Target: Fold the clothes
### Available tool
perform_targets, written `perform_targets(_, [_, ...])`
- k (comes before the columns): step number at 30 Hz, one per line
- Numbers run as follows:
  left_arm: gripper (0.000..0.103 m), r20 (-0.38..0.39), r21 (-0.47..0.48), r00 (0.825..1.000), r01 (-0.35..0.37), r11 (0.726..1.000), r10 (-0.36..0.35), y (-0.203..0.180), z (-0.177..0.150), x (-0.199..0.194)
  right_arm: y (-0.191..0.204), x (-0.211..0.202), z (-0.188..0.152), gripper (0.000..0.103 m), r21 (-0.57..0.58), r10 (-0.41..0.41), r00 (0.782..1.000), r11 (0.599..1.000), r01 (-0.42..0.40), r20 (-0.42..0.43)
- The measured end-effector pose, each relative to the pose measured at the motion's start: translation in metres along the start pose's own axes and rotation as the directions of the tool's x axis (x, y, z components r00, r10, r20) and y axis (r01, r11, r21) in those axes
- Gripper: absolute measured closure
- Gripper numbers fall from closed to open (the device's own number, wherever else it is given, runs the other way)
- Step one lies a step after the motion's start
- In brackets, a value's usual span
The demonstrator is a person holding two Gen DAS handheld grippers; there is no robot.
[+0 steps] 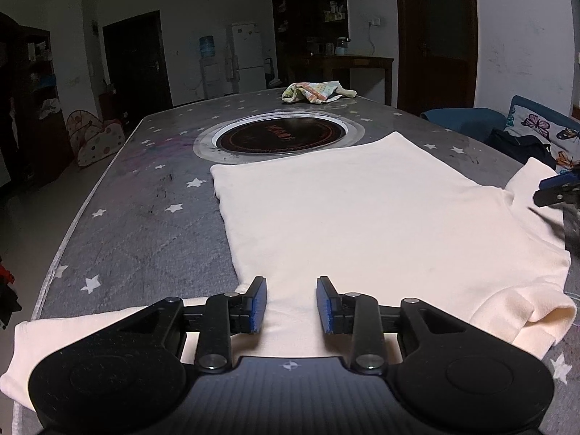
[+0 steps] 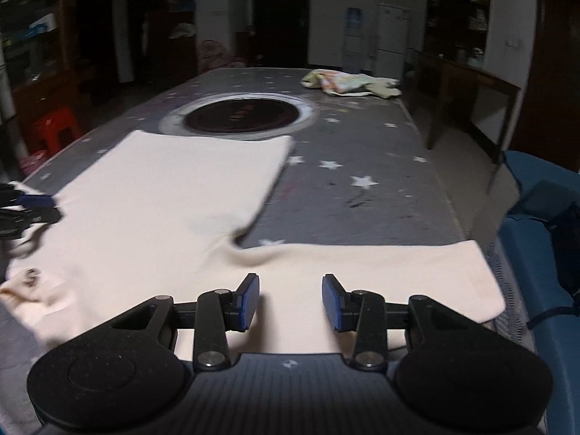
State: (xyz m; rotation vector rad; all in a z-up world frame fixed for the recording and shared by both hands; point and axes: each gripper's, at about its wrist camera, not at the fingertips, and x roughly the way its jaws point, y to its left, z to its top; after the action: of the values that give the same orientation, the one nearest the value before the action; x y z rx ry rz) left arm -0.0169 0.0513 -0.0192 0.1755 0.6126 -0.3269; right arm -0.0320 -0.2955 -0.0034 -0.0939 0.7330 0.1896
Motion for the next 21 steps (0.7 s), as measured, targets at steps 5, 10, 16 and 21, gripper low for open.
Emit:
perform_targets(5, [0.068, 0.0, -0.01, 1.0, 0.003, 1.0, -0.003, 0.001, 0.0, 0.001, -0.019, 0.012, -0.005, 0.064, 0.044, -0.071, 0.997, 0.996, 0.072, -0.029])
perform_targets(10, [0.068, 0.0, -0.012, 1.0, 0.001, 1.0, -0.001, 0.001, -0.001, 0.001, -0.029, 0.009, -0.003, 0.064, 0.078, -0.116, 0.993, 0.99, 0.117, -0.023])
perform_targets(16, [0.067, -0.001, -0.018, 1.0, -0.004, 1.0, 0.004, 0.0, -0.001, 0.001, 0.001, 0.017, 0.011, 0.064, 0.002, 0.003, 1.0, 1.0, -0.003, 0.026])
perform_targets(21, [0.067, 0.0, -0.026, 1.0, -0.001, 1.0, 0.001, 0.001, -0.001, 0.001, 0.017, 0.04, 0.016, 0.064, -0.029, -0.005, 1.0, 1.0, 0.005, 0.015])
